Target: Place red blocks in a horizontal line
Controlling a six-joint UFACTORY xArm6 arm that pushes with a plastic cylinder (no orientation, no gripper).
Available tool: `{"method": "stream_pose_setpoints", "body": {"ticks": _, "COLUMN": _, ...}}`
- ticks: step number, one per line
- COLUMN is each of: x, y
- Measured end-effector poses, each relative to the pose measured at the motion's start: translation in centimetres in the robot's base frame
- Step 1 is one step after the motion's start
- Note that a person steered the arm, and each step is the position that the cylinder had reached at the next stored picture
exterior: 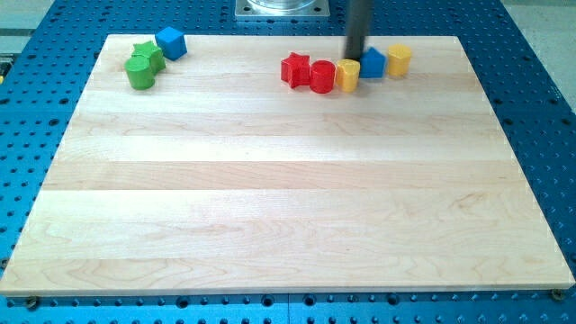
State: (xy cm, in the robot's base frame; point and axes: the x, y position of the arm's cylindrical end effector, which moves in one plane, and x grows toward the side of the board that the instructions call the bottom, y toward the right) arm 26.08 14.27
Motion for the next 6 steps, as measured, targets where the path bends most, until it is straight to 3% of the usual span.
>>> {"method": "stream_pose_setpoints", "body": {"ticks": 1, "x": 0.4, "y": -1.3}}
{"method": "stream_pose_setpoints", "body": {"ticks": 2, "x": 8.9, "y": -2.0}}
{"method": "stream_pose_setpoints", "body": {"ticks": 3, "x": 11.1, "y": -5.8}}
{"method": "stream_pose_setpoints", "body": {"ticks": 4, "x": 11.1, "y": -10.9}}
{"method": "stream_pose_setpoints", "body": {"ticks": 6, "x": 6.9, "y": -3.6}}
